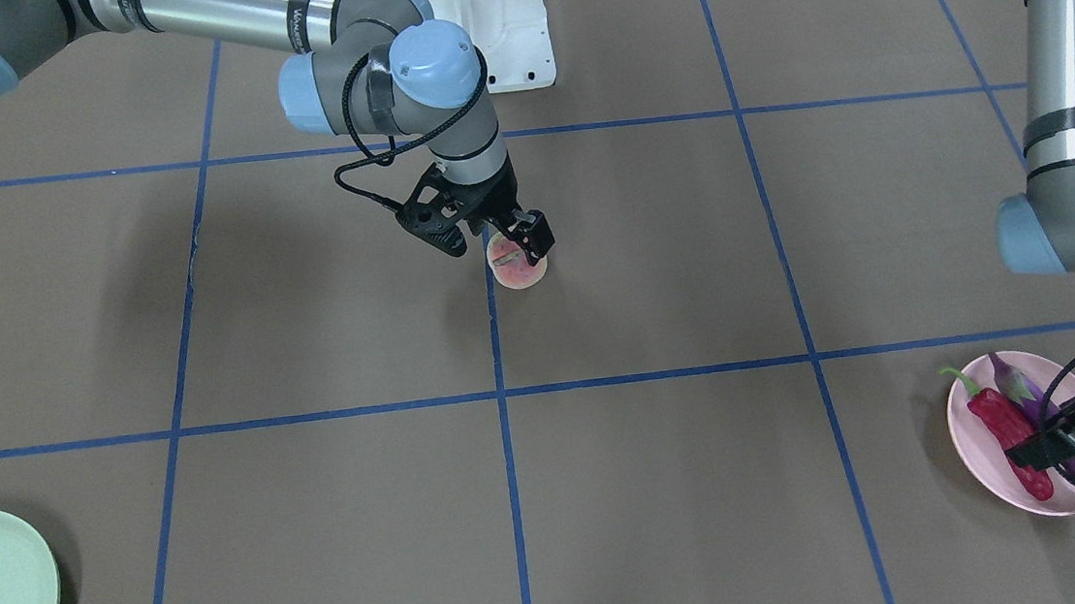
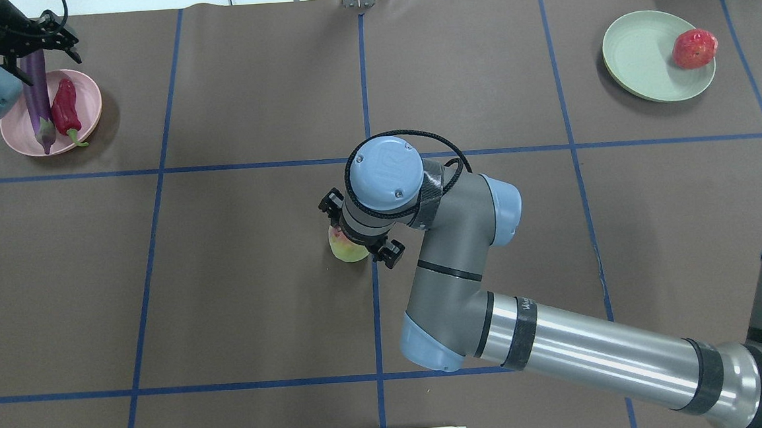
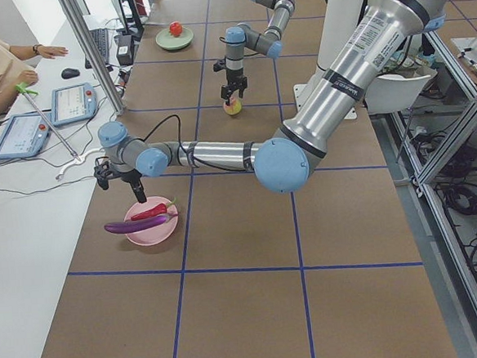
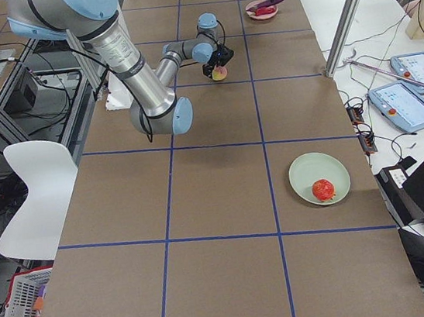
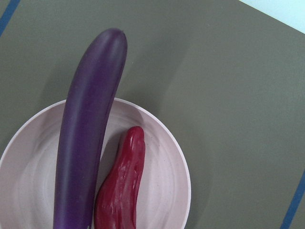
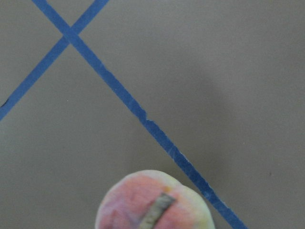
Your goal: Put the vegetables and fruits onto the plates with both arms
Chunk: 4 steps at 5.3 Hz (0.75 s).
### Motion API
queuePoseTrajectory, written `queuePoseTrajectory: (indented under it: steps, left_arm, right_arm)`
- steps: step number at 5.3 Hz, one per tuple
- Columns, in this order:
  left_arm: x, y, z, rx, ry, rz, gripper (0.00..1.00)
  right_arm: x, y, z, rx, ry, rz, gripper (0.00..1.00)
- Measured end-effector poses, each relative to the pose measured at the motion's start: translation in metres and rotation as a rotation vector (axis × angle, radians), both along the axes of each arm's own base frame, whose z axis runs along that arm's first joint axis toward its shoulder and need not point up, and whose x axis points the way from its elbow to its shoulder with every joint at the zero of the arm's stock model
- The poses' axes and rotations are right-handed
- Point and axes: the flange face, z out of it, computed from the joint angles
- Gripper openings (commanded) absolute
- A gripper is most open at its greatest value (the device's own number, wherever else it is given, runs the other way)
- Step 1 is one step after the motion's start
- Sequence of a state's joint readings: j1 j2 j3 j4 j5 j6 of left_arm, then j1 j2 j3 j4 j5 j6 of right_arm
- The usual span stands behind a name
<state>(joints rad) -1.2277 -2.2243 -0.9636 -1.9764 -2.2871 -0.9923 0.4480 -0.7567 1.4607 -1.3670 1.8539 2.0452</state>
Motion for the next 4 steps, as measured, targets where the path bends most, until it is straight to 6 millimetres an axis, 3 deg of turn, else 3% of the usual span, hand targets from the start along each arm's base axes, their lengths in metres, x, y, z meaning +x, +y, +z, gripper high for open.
queuePoseTrajectory:
  steps: [4]
  left_arm:
    - [0.001, 0.004, -0.012, -0.006, 0.015, -0.028, 1.0]
  right_arm:
    - [-0.008, -0.005, -0.006, -0.03, 0.014, 0.034, 0.98]
